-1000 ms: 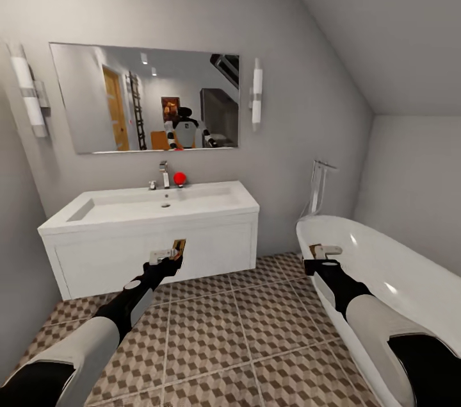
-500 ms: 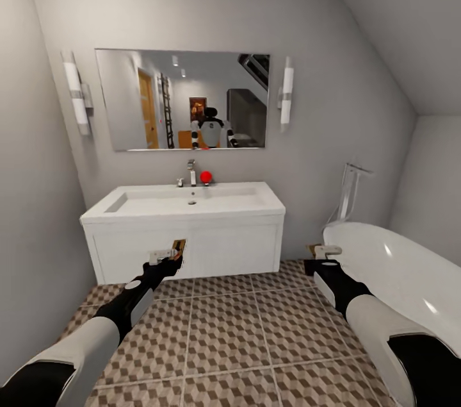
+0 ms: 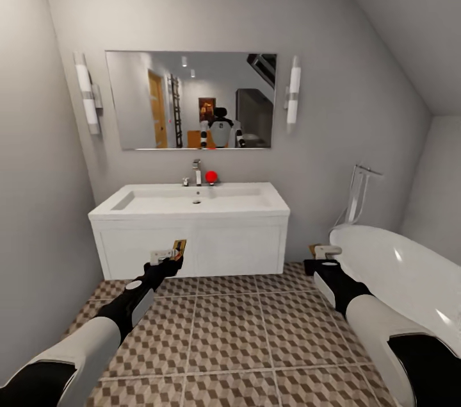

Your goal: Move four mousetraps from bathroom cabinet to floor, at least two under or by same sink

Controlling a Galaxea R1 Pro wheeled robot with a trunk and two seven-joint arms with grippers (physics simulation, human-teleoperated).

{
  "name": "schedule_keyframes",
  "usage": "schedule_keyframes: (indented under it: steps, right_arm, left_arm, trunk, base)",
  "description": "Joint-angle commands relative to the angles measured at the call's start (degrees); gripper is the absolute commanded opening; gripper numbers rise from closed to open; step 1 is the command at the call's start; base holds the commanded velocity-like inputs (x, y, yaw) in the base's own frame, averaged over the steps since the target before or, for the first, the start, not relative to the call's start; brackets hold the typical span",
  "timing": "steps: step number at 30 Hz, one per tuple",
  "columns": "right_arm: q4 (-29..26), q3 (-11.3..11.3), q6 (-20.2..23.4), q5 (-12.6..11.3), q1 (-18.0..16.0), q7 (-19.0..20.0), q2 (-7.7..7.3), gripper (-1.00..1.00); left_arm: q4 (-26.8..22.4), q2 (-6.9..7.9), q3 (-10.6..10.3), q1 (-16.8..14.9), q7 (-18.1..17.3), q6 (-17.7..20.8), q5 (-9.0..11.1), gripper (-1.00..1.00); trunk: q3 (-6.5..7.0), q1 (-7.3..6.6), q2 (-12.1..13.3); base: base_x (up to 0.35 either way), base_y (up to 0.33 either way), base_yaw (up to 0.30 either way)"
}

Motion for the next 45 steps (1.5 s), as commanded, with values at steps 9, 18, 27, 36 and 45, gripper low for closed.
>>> schedule_keyframes:
  steps: [9,18,27,36,45]
  right_arm:
    - [-0.1,0.5,0.4,-0.5,0.0,-0.3,-0.04,-1.00]
    - [-0.1,0.5,0.2,-0.6,0.0,-0.2,0.13,-1.00]
    - [0.2,0.6,-2.1,-0.8,0.0,-0.1,0.54,-1.00]
    - [0.5,0.6,-2.5,-0.8,0.0,-0.1,0.49,-1.00]
    - [0.5,0.6,-2.5,-0.7,0.0,0.0,0.48,-1.00]
  left_arm:
    - [0.1,0.06,-0.5,-0.1,0.1,-0.2,0.6,-1.00]
    - [0.7,0.14,-0.7,-0.1,0.0,-0.2,0.9,-1.00]
    - [3.6,0.47,-0.8,-0.1,-0.2,-0.2,0.9,-1.00]
    - [3.5,0.34,-0.9,-0.1,-0.1,-0.2,0.5,-1.00]
    - [3.2,-1.49,-0.5,-0.1,2.2,-0.3,0.5,-1.00]
  trunk:
    - [-0.07,0.00,0.0]
    - [-0.07,0.00,0.0]
    - [-0.07,0.00,0.0]
    - [-0.07,0.00,0.0]
    - [-0.07,0.00,0.0]
  base:
    - [0.000,-0.142,0.001]
    - [0.000,-0.005,0.000]
    - [0.000,0.000,0.000]
    - [0.000,0.000,0.000]
    - [0.000,0.000,0.000]
